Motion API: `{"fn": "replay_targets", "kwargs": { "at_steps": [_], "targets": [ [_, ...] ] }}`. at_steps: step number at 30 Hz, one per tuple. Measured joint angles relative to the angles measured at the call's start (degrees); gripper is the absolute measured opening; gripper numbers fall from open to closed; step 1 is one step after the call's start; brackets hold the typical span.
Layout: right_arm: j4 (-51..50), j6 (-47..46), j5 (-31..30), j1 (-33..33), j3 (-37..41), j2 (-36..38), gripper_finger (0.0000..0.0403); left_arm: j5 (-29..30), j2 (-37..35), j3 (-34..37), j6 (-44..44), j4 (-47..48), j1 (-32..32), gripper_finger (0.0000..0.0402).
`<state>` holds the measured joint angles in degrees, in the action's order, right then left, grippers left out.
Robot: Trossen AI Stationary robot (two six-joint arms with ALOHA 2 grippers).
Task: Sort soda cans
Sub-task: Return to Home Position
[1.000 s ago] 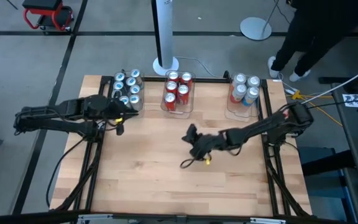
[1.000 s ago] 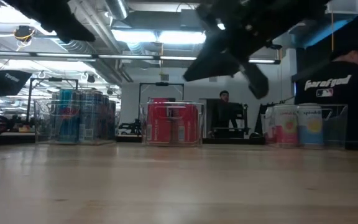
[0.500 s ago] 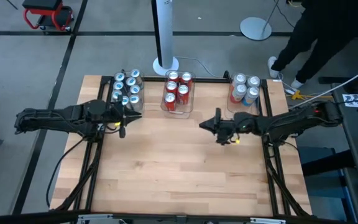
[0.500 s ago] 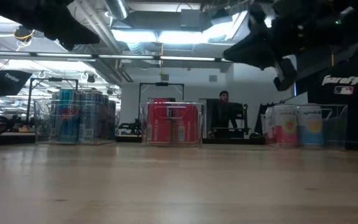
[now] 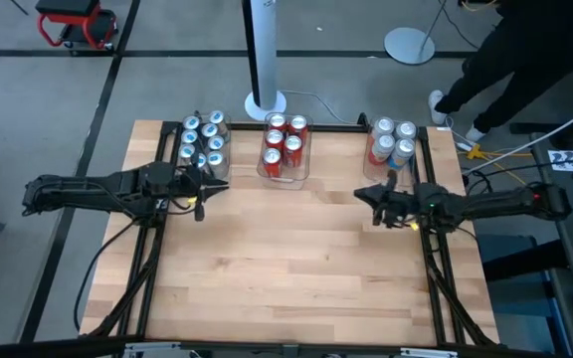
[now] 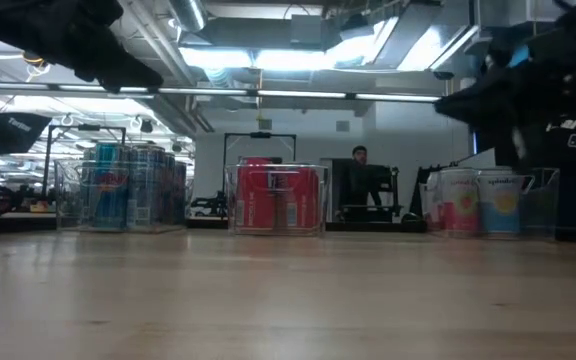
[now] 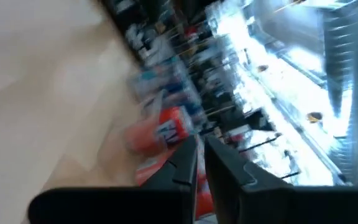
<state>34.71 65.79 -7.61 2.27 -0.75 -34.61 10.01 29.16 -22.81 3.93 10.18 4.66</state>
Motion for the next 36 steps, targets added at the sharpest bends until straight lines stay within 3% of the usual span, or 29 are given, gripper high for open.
{"fn": "replay_targets", "kwargs": {
  "at_steps": [6,12,22,30,36],
  "targets": [
    [-15.7,-1.1,7.8,0.0,-0.1,16.7,0.0033,-6.4,-2.2,6.0,-4.3,-11.5,0.0,0.0046],
    [-33.3,-3.2,5.3,0.0,-0.1,33.7,0.0033,-6.5,-6.3,13.4,-8.0,-22.0,0.3,0.0041],
    [-33.6,-4.0,7.7,-0.1,0.1,34.5,0.0033,-6.9,-14.6,20.3,-12.4,-23.4,-0.1,0.0046],
    [-33.4,-4.2,8.3,-0.1,0.2,34.5,0.0033,-2.4,-28.4,22.2,-10.1,-12.3,0.1,0.004],
    [-33.7,-5.4,8.1,0.0,0.2,34.4,0.0033,-2.6,-27.4,22.2,-11.2,-11.9,0.1,0.0044]
  ]
}}
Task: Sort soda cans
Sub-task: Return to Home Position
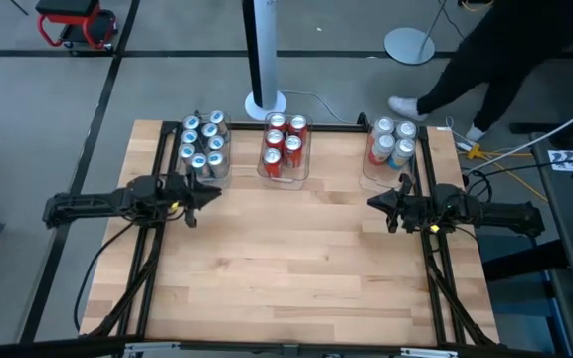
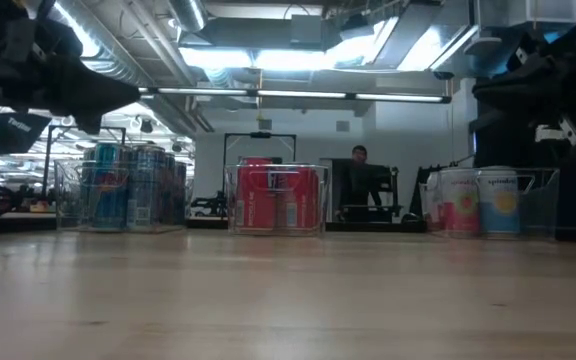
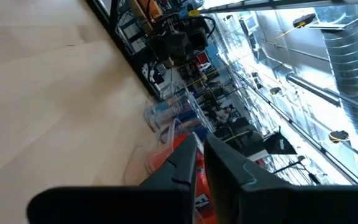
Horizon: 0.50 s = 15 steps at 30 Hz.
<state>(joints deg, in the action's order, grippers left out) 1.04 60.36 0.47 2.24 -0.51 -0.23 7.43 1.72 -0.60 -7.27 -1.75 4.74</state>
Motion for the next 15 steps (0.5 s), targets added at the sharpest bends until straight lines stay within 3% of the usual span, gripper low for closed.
{"fn": "replay_targets", "kwargs": {
  "at_steps": [15],
  "targets": [
    [0.0,0.3,-0.2,0.0,0.0,0.0,0.0033,-0.2,0.8,0.0,-1.3,0.1,-0.1,0.0042]
  ]
}}
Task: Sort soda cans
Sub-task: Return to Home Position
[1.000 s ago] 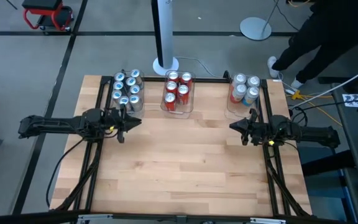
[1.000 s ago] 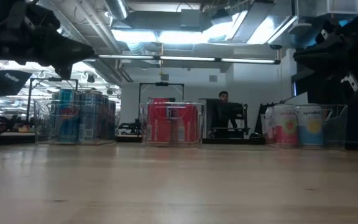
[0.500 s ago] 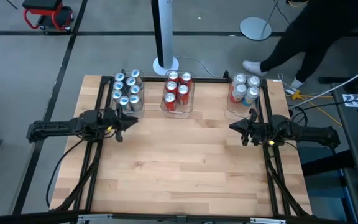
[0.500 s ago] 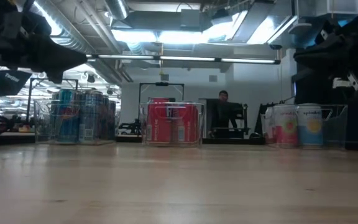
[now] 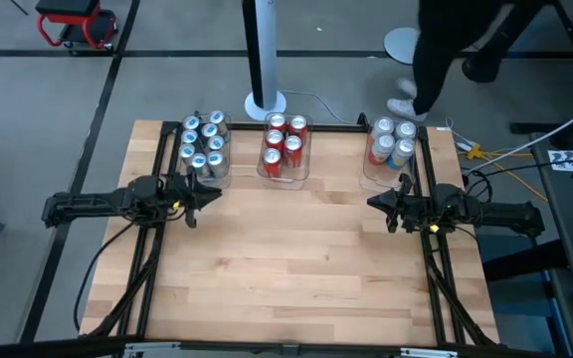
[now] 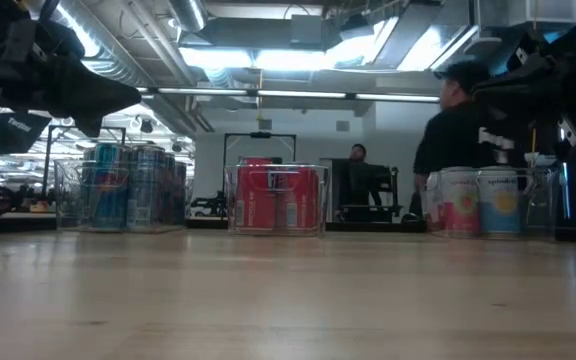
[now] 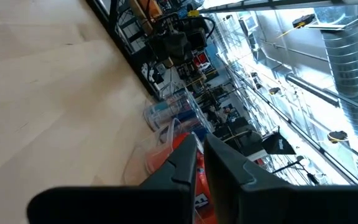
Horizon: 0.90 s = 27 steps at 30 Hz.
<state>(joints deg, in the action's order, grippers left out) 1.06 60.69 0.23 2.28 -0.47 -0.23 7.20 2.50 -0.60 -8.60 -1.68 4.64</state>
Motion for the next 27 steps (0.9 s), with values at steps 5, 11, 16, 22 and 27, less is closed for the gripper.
{"fn": "replay_targets", "kwargs": {
  "at_steps": [5,11,16,22,27],
  "targets": [
    [0.0,0.0,0.0,0.0,0.0,0.0,0.0033,0.0,0.0,0.0,-0.2,0.0,0.0,0.0046],
    [0.0,0.0,0.0,0.0,0.0,0.0,0.0033,0.0,0.0,0.0,0.0,0.0,0.0,0.0041],
    [0.0,0.0,0.0,0.0,0.0,0.0,0.0033,0.0,0.0,0.0,0.0,0.0,0.0,0.0042],
    [0.0,0.0,0.0,0.0,0.0,0.0,0.0033,0.0,0.0,0.0,0.0,0.0,0.0,0.0046],
    [0.0,0.0,0.0,0.0,0.0,0.0,0.0033,0.0,0.0,0.0,0.0,0.0,0.0,0.0042]
  ]
}}
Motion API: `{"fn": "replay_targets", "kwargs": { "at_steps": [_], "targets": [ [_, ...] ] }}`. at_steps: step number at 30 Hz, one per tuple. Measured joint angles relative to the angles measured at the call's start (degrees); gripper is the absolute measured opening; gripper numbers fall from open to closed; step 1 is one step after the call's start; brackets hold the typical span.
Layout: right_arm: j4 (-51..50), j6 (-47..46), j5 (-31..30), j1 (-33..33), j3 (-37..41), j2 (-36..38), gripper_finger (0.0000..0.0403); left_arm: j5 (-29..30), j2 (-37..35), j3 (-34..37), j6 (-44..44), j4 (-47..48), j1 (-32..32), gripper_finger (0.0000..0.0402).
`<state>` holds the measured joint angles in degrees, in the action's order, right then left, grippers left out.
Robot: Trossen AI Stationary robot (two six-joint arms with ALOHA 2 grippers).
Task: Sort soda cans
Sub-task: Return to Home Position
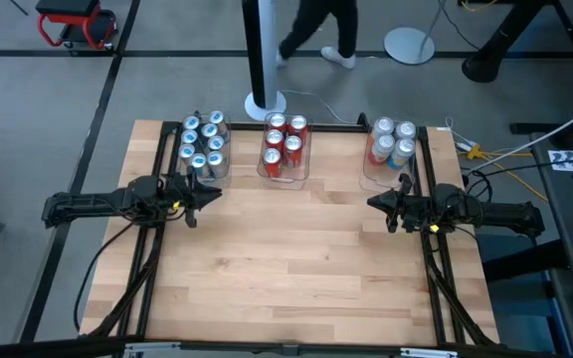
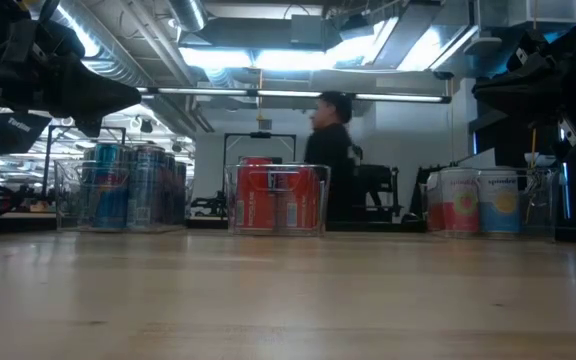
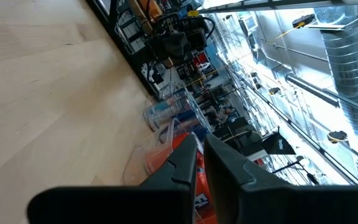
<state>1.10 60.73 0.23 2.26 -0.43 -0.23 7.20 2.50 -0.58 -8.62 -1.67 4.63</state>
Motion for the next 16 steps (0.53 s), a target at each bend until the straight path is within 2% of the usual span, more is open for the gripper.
{"fn": "replay_targets", "kwargs": {
  "at_steps": [16],
  "targets": [
    [0.0,0.0,0.0,0.0,0.0,0.0,0.0033,0.0,0.0,0.0,0.0,0.0,0.0,0.0042]
  ]
}}
